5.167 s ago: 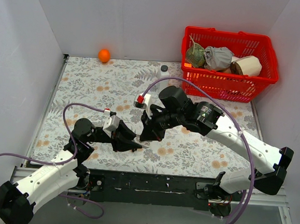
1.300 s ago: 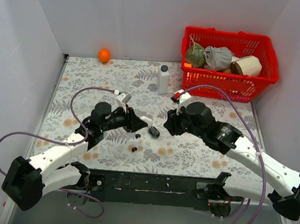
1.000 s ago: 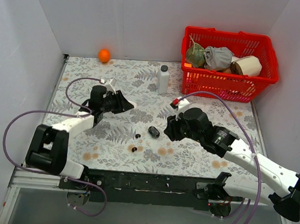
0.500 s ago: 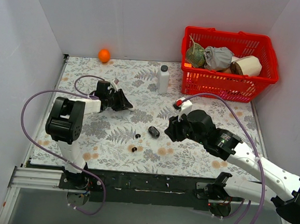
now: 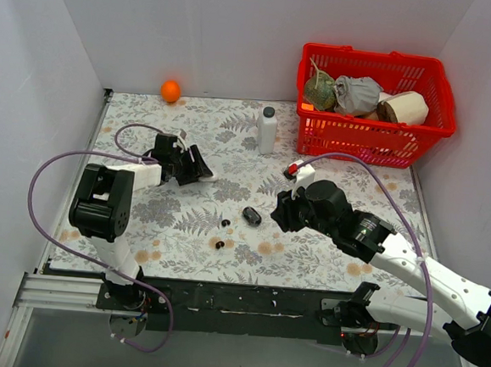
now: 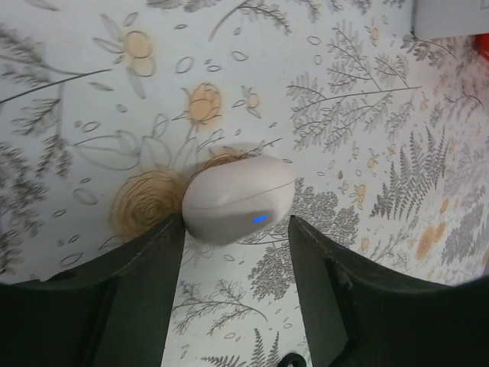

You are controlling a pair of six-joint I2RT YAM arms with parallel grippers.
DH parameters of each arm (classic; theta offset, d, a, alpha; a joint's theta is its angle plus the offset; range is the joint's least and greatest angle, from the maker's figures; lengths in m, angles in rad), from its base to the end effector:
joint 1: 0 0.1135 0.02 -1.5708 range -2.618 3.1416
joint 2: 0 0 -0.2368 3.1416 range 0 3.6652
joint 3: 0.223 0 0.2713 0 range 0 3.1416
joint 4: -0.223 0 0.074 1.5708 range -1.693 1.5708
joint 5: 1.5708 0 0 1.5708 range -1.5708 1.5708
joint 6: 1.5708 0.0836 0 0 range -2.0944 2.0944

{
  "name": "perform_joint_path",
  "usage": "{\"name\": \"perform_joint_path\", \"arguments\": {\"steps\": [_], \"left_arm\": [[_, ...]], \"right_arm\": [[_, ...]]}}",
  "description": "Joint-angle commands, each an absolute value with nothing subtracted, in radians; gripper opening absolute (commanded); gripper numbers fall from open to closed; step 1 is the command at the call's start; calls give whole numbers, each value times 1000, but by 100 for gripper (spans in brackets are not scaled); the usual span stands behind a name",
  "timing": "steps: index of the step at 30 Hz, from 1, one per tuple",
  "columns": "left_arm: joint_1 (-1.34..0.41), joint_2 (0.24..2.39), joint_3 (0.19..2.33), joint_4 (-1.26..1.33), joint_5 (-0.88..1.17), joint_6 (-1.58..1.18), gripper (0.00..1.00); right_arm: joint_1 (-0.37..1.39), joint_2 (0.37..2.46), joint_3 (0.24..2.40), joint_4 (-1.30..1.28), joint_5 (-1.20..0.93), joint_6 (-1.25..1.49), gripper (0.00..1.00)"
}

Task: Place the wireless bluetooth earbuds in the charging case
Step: Place the charging case at the center of the board, then pick up the charging case at the center of the board.

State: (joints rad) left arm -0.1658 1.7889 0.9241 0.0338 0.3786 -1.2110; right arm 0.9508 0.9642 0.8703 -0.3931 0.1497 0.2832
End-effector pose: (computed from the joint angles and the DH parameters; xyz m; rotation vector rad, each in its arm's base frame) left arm 0.3803 -0.0950 0.0702 -1.1357 2.3604 -1.0300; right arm 0.1801 0.2308 0.2697 -0.6002 2.0211 0.6048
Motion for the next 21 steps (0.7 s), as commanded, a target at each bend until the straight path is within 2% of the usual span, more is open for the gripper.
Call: {"name": "perform_joint_path", "arguments": {"steps": [1,2,3,11,14,15,16,18,21], "left_arm": [[-123,1695,867,-103,215,-1242,61],[-118,1642,861,-127,169,-1253,86],[-115,1616,854,-139,144,-1258,98],[-132,1306,805,-274,-75,-1408,98],[-127,1244,735,-313,73,-1558,98],[-127,1211,700,-252,201,-1557,98],[-132,1200,671,-218,219,-1595,98],[-166,1193,638,-210,233,-1597,98],[-218,1216,698,-322,172,-1531,98]], "right_arm": [[951,968,876,-368,178,275,47],[951,969,876,-368,176,276,47],[951,973,874,-368,179,276,47],[951,997,835,-319,201,287,53],[950,1014,822,-299,225,314,79],[950,1019,822,-301,239,319,79],[950,1023,822,-305,245,325,79],[950,1026,818,-304,259,340,79],[951,1003,799,-287,261,356,79]]}}
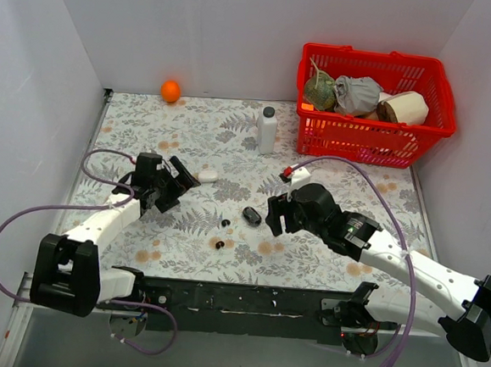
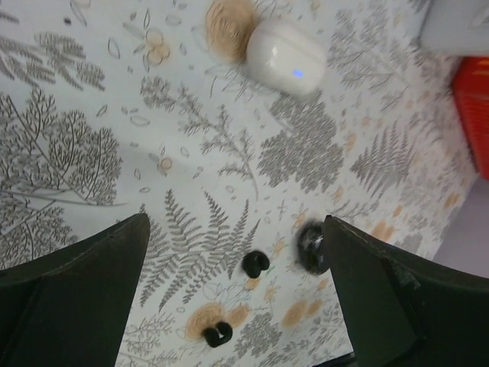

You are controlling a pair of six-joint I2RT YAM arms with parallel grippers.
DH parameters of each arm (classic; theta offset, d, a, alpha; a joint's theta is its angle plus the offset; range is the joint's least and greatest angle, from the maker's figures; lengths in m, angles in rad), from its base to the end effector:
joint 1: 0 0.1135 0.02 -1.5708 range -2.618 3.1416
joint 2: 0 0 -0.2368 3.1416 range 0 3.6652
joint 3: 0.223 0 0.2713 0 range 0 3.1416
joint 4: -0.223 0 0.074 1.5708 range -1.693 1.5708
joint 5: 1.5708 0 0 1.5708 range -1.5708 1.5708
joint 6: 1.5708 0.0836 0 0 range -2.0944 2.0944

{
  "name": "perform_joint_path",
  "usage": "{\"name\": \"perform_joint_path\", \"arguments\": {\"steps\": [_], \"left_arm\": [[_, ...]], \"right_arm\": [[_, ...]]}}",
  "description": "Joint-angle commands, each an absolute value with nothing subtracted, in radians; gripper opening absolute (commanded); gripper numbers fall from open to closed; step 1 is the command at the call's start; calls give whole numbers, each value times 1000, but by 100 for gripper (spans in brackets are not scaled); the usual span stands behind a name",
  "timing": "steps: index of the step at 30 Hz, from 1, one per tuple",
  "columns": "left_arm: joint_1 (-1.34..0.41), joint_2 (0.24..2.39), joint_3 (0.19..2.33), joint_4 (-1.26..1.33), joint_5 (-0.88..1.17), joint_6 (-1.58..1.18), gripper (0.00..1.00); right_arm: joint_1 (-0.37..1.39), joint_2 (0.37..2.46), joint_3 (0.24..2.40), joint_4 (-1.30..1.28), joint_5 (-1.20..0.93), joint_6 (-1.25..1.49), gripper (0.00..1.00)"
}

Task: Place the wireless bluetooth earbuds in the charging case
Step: Pick up the charging case at the center of the board.

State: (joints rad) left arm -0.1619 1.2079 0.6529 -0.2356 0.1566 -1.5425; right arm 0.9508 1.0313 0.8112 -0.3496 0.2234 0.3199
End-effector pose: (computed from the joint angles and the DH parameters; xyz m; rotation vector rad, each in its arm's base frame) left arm 0.2965 -0.0616 0.1352 -1.5812 2.0456 -0.9333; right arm 0.1897 0.2339 0.2336 -0.5450 2.0980 0.5070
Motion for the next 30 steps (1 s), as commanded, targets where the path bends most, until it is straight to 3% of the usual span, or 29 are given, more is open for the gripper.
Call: {"name": "perform_joint_path", "arguments": {"steps": [1,4,8,11,15,21,24,30], "left_arm": [[-248,1230,725,-413,47,-1516,98],[-386,1242,817,-521,-185,-1480,98],[-472,1227,805,-526,-236,-1456,98],[-471,1253,723,-425,-114,-1375,98],[-459,1321,713,-460,-136,-1460,98],[-459,1071,608,-209,-97,-1470,98],[-462,1009,581,-114,65,-1373,98],[-641,1273,797,-210,141,-1126,98]], "right_arm": [[950,996,792,-279,259,362,79],[950,970,769,-265,264,370,79],[950,959,755,-275,287,373,77],[950,954,753,-281,302,374,76],[950,928,758,-294,322,376,75],[950,868,727,-288,334,367,75],[950,862,710,-295,334,359,75],[950,856,698,-293,316,354,74]]}}
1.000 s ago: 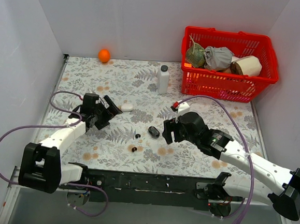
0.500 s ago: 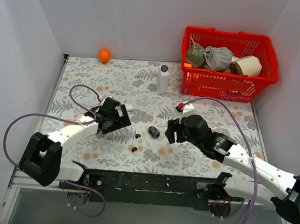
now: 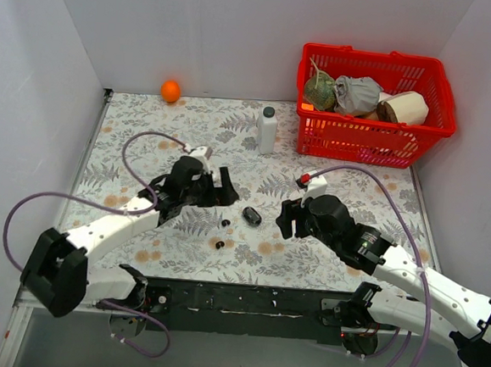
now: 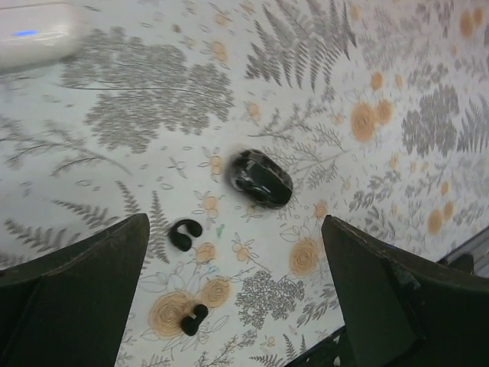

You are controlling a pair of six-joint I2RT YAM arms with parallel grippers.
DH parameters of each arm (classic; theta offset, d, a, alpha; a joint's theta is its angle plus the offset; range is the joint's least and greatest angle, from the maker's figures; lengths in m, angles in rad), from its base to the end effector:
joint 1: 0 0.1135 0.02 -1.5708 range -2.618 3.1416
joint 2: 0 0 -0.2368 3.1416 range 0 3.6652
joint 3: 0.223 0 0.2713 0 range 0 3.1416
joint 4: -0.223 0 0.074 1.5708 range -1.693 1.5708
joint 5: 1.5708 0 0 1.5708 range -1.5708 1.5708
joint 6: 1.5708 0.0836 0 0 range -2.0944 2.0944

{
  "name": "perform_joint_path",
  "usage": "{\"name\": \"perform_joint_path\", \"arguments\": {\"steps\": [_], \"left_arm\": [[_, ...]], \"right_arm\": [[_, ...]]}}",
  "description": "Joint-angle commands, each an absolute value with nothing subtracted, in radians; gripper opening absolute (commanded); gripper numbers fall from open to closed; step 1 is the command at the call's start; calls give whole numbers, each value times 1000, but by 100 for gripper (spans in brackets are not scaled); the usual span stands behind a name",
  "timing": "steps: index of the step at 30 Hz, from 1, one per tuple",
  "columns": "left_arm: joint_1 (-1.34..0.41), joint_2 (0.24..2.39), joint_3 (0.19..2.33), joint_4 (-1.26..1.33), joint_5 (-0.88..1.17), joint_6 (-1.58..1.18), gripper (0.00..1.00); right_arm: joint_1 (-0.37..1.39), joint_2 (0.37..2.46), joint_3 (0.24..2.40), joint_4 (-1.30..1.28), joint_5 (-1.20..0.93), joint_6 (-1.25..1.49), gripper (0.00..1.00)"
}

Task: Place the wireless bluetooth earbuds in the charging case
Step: Pick up the charging case at the center of the board.

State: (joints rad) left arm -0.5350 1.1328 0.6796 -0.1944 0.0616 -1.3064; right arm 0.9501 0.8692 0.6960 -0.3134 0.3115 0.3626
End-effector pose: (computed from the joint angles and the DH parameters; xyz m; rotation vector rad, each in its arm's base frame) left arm 0.2634 -0.1621 0.1711 -0.8832 2.2746 -1.0116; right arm 0.1801 0.2079 0.2361 -0.4100 2.0284 0.5009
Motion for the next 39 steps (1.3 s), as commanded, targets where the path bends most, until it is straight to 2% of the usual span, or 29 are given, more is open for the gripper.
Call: {"name": "perform_joint_path", "arguments": {"steps": [1,7,13,25,39], "left_arm": [[-662,1301,814,-216,141,-1109,98],[-799,1500,945,-296,39,-1025,98],[-830,1683,1048,-400,-74,-983,98],[-830,1770,1109,-371,-55,-882,98],[-841,1818,1157,-356,-51,-914,98]], "right_arm": [[950,853,706,-301,314,351,74],[950,815,771,-374,301,336,75],[951,788,816,-416,284,319,75],[951,785,827,-422,276,314,75],[950,804,818,-413,284,310,75]]}}
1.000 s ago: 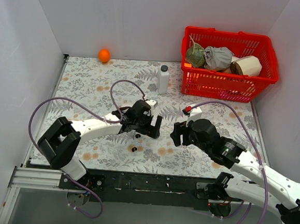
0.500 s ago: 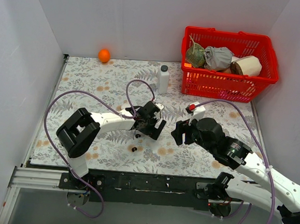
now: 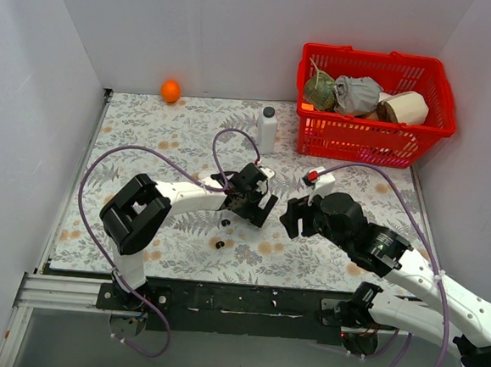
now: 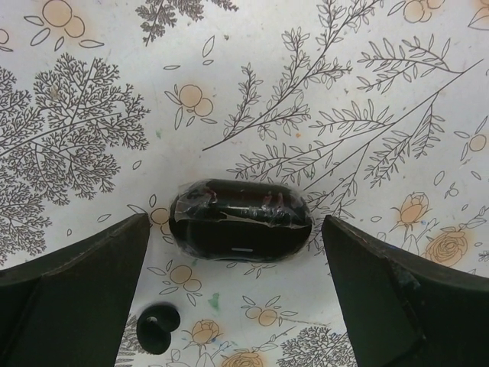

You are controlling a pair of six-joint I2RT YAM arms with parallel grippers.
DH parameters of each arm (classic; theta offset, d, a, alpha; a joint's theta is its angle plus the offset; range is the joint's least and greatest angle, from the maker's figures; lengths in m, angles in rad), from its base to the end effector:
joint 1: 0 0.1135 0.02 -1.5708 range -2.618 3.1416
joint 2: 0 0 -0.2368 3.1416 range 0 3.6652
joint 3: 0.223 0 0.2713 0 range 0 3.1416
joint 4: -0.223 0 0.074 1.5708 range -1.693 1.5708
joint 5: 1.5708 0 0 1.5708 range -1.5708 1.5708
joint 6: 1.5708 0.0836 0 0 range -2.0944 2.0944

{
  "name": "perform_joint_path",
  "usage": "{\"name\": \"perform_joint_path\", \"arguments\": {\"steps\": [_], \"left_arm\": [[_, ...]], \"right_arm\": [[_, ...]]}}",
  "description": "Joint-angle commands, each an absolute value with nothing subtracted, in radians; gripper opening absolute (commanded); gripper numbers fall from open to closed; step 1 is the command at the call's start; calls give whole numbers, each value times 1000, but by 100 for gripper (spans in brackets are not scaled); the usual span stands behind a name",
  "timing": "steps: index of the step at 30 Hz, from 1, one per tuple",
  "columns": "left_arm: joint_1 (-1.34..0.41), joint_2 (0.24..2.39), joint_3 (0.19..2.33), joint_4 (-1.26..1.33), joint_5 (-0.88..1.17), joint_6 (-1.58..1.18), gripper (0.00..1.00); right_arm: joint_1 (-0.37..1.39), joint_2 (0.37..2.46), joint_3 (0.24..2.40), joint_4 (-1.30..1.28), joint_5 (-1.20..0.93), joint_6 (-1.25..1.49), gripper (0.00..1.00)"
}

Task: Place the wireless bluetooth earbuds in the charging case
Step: Pick up the charging case at the center of the board.

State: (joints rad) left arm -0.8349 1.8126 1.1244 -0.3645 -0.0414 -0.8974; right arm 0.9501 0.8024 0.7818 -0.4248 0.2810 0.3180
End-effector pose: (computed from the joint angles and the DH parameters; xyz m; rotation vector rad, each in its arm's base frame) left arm 0.2692 -0.2921 0.0849 -0.1002 2.7274 -0.5144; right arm 0.1703 0.1984 0.2718 -0.4586 1.9849 0.5270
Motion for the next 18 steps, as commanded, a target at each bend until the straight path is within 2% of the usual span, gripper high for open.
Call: {"name": "perform_joint_path", "arguments": {"steps": [1,14,18], "left_arm": [[-841,1821,1157,-356,-58,-919,98],[-880,1838,1138,-391,-161,-884,97],[-903,1844,1131,-405,-201,-867,92]], "right_arm": [[951,805,818,-413,284,310,75],[950,813,816,-410,287,311,75],[950,801,819,-416,293,313,75]]}}
